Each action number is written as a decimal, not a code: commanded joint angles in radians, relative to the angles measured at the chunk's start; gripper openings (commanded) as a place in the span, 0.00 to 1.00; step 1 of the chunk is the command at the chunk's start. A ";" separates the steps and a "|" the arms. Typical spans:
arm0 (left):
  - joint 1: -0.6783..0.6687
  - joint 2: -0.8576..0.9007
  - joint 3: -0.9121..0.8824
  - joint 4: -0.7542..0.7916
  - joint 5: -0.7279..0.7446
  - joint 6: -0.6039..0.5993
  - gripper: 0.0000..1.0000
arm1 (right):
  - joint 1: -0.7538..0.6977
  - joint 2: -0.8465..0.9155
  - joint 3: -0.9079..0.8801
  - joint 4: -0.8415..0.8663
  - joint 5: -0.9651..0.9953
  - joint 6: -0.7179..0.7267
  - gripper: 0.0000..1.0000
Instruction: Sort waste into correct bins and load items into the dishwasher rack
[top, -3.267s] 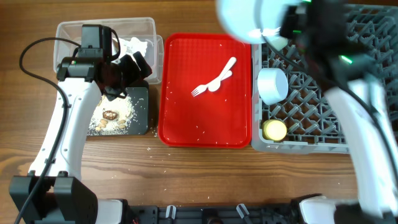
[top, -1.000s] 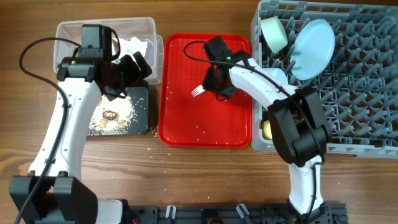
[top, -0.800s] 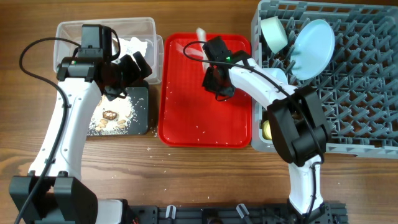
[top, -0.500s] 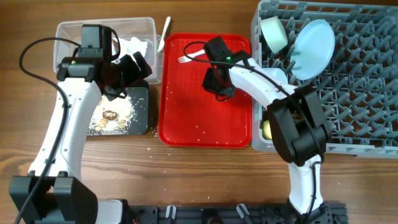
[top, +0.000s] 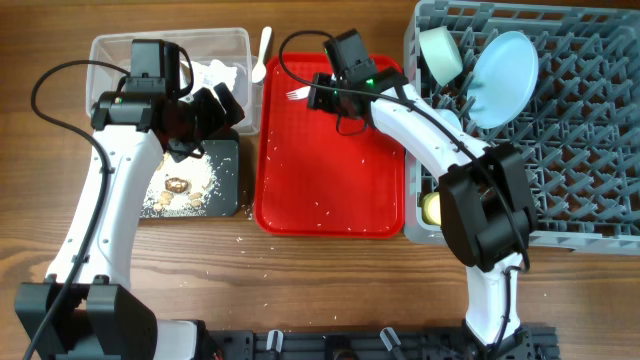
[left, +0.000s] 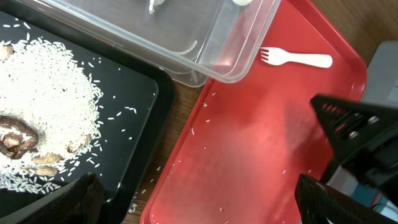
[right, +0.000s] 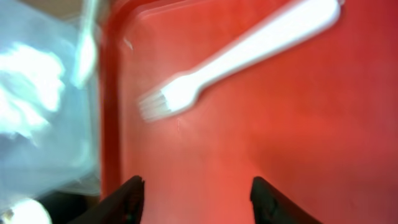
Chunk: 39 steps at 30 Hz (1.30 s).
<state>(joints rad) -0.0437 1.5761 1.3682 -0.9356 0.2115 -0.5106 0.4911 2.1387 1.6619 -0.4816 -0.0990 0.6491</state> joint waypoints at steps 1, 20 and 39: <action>0.005 -0.022 0.014 0.003 0.008 0.008 1.00 | 0.000 -0.001 0.019 0.063 0.021 0.031 0.62; 0.005 -0.022 0.014 0.003 0.008 0.008 1.00 | -0.013 0.335 0.533 -0.245 0.147 -0.073 0.75; 0.005 -0.022 0.014 0.003 0.008 0.008 1.00 | -0.003 0.463 0.524 -0.329 0.165 0.113 0.61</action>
<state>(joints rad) -0.0437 1.5761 1.3682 -0.9352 0.2115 -0.5106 0.4820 2.5408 2.1891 -0.7734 0.0826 0.7334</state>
